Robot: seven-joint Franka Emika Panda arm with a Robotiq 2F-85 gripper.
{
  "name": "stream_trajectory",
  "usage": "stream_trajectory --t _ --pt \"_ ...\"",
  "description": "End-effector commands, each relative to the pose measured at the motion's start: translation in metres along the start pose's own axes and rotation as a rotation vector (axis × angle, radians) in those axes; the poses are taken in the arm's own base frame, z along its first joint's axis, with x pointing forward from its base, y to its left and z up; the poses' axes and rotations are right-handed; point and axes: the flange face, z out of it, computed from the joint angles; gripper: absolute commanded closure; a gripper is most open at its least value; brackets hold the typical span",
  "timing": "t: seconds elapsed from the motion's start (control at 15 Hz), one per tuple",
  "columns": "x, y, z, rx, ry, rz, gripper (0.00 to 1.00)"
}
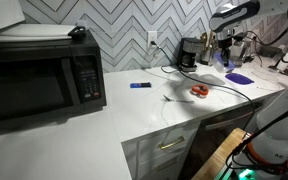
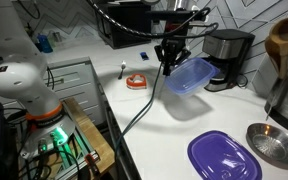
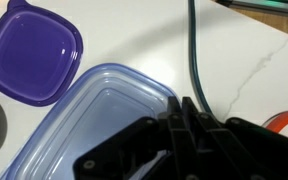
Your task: Pick up the clear lunch box with a light blue lid and place it on the kitchen counter to the left side of the black cable
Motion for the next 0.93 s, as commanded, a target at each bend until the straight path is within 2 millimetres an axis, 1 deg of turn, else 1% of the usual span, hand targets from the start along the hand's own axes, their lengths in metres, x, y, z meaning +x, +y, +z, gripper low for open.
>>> stream_trajectory --t 0.0,0.13,0.27,0.4,0.53,0.6,0.67,0.73,0.87 --pt "0.000 -0.046 0.004 -0.042 -0.040 -0.012 0.98" --pt "0.008 -0.066 0.003 -0.070 -0.051 -0.016 0.98" --pt "0.017 -0.075 0.005 -0.077 -0.081 -0.024 0.98" --pt "0.026 -0.078 0.011 -0.079 -0.117 -0.056 0.98" --pt "0.029 -0.081 0.015 -0.086 -0.114 -0.104 0.98" --pt "0.027 -0.083 0.014 -0.093 -0.084 -0.132 0.98" --pt "0.034 -0.080 0.010 -0.072 -0.093 -0.088 0.98" --pt "0.034 -0.080 0.010 -0.072 -0.092 -0.092 0.92" --pt "0.035 -0.080 0.009 -0.074 -0.091 -0.092 0.92"
